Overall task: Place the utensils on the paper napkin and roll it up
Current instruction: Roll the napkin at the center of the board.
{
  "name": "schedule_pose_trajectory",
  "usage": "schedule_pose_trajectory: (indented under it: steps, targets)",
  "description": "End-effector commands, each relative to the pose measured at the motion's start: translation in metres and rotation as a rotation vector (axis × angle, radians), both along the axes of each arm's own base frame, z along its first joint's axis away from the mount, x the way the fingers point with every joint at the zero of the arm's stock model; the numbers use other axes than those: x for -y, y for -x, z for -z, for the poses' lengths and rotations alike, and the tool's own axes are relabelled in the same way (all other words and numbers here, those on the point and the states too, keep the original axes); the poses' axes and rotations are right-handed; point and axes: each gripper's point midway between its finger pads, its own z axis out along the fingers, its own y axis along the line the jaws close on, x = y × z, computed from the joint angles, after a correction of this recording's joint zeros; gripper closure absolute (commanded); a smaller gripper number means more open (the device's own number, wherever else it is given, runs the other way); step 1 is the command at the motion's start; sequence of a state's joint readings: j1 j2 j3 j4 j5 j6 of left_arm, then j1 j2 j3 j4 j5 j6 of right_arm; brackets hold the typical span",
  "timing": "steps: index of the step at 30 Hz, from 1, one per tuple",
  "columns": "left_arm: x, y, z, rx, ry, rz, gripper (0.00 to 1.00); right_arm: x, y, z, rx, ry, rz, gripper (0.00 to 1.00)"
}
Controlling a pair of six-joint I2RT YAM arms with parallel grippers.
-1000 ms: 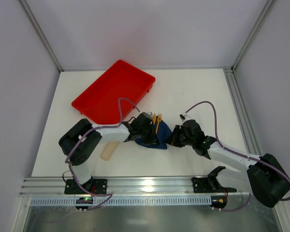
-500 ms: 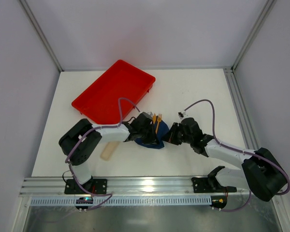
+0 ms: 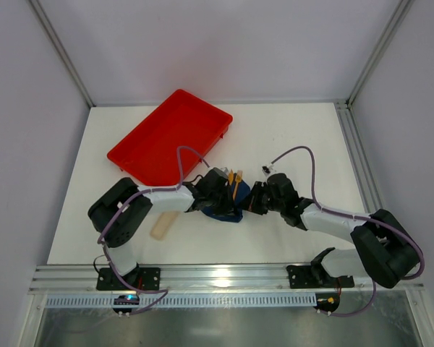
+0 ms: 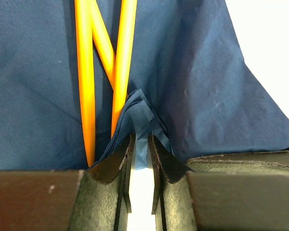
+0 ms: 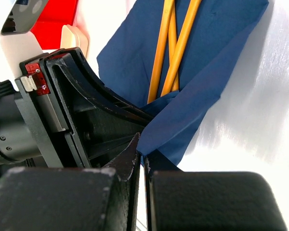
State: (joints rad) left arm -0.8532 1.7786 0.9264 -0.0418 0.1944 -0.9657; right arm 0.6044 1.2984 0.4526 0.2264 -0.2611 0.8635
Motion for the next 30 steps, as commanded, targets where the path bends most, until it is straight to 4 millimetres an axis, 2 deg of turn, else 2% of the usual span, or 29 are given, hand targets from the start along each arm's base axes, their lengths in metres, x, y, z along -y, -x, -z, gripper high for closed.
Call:
schedule_pose_trajectory:
  steps: [1, 9, 15, 17, 21, 30]
  targets:
    - [0.006, -0.007, -0.013, 0.04, 0.02, -0.009, 0.8, -0.013, -0.017, -0.027, 0.096, -0.051, -0.02, 0.96]
    - [0.006, -0.006, -0.01, 0.031, 0.023, -0.014, 0.8, -0.017, -0.02, -0.027, 0.093, -0.077, -0.02, 0.96]
    - [0.003, -0.007, -0.018, 0.04, 0.02, -0.029, 0.78, -0.015, -0.018, -0.02, 0.089, -0.061, -0.021, 0.96]
    - [0.003, -0.008, -0.026, 0.052, 0.027, -0.029, 0.75, -0.013, -0.016, -0.017, 0.082, -0.049, -0.021, 0.96]
    - [-0.001, -0.01, -0.035, 0.069, 0.005, -0.031, 0.74, -0.01, -0.017, -0.019, 0.094, -0.035, -0.012, 0.96]
    - [-0.016, -0.007, -0.033, 0.065, -0.069, -0.043, 0.73, -0.001, -0.011, -0.009, 0.078, 0.0, 0.0, 0.96]
